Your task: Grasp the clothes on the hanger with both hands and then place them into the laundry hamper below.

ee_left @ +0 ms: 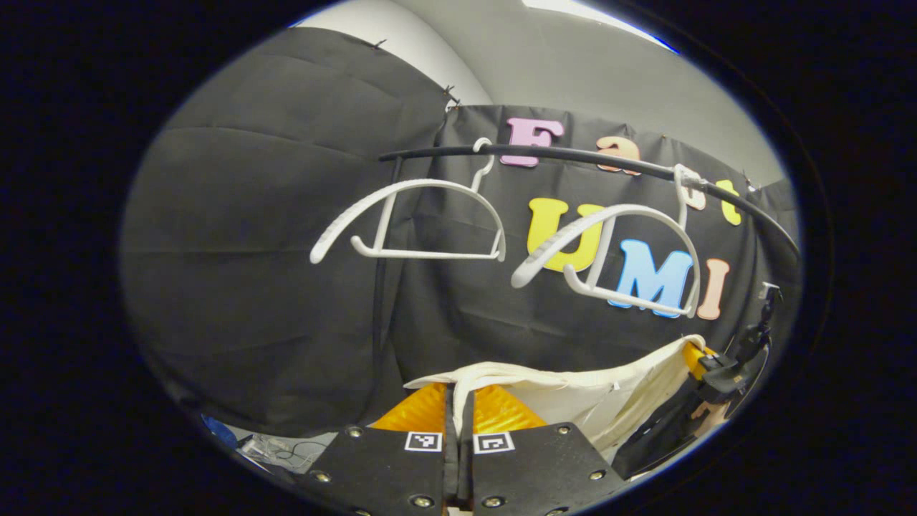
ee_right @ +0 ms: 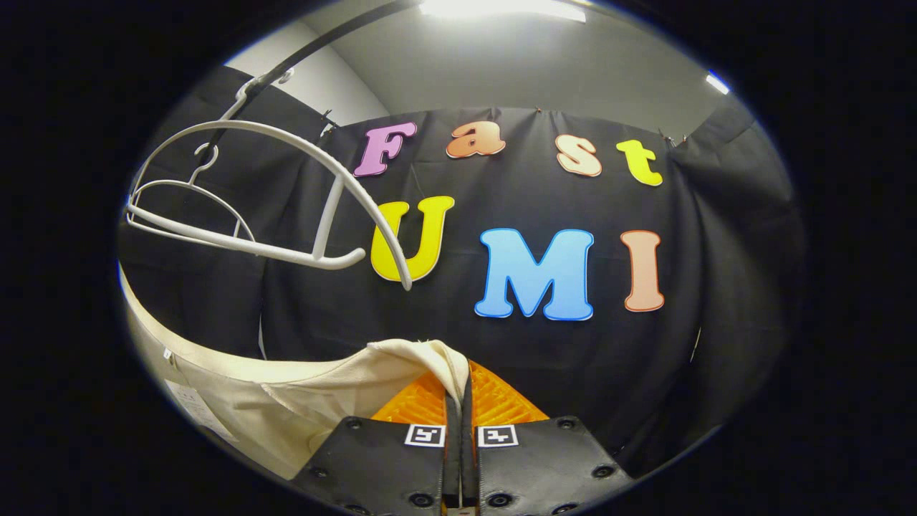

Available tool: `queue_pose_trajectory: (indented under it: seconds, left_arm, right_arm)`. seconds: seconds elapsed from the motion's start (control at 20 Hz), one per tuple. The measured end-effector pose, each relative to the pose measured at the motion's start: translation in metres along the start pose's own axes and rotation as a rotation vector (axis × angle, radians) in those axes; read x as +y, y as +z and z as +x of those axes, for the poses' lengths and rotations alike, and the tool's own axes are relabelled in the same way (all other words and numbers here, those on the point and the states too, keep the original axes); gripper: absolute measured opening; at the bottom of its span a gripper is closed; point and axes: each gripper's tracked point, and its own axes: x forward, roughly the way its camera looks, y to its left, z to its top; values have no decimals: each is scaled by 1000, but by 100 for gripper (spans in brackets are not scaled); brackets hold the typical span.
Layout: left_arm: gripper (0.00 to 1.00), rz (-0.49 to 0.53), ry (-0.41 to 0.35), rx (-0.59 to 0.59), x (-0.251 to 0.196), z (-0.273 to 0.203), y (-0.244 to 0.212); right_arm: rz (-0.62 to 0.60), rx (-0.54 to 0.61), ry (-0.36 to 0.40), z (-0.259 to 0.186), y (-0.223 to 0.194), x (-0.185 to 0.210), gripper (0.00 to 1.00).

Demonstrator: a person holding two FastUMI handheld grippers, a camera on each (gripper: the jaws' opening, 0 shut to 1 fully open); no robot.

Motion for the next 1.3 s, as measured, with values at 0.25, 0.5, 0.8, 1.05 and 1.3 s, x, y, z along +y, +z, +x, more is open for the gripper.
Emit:
queue_pose_trajectory:
  seconds: [0.25,0.5,0.8,1.05,1.3]
  left_arm:
    - [0,31,95,55,18,-31,-37]
    - [0,57,83,143,20,-64,-75]
    - [1,99,-80,192,12,-54,-84]
    - [0,134,-229,188,6,-57,-91]
    - [1,163,-353,189,-10,-65,-95]
  right_arm:
    - [19,55,104,-49,-12,7,2]
    - [35,144,121,-105,-32,-1,2]
    - [12,248,-19,-173,-52,-13,2]
    - [12,241,-82,-226,-36,10,2]
    - [73,242,-85,-260,-31,47,2]
